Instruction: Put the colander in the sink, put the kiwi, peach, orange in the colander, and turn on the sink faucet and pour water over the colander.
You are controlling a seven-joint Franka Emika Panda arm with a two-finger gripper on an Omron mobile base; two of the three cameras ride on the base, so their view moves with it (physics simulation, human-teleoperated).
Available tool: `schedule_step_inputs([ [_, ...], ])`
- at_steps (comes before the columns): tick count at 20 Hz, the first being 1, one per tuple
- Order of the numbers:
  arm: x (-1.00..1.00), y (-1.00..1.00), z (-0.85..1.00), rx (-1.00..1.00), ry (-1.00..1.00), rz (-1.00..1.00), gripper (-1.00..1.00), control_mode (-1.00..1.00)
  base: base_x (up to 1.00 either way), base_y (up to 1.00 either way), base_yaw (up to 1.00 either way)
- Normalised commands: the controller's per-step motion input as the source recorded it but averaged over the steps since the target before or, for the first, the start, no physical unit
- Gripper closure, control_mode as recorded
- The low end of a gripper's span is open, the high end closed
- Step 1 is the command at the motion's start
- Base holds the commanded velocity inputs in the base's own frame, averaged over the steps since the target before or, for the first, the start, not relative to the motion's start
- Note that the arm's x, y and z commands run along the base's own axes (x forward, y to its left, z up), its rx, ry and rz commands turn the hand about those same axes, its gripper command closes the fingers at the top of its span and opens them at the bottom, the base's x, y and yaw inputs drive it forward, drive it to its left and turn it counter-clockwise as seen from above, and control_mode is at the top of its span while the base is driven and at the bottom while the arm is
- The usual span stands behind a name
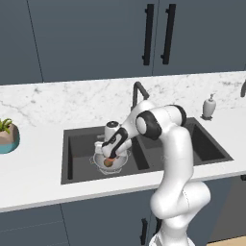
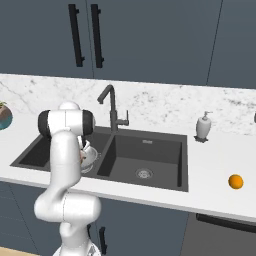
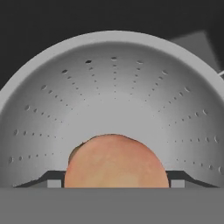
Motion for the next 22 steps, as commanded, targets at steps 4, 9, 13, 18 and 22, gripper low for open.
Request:
schedule_step_inputs([
  [4,0.0,0.0,-0.09,0.0,0.02,-0.01,-1.0,-1.0,0.0,0.0,0.0],
  [9,0.0,0.0,-0.07,0.0,0.05,-0.02,-1.0,-1.0,0.0,0.0,0.0],
  [13,0.0,0.0,0.0,0.0,0.08,-0.03,-1.0,-1.0,0.0,0.0,0.0],
  [18,0.01,-0.01,0.14,0.0,0.04,-0.01,-1.0,-1.0,0.0,0.0,0.0],
  [22,0.0,-0.03,0.39,0.0,0.06,-0.01,-1.0,-1.0,0.0,0.0,0.0],
])
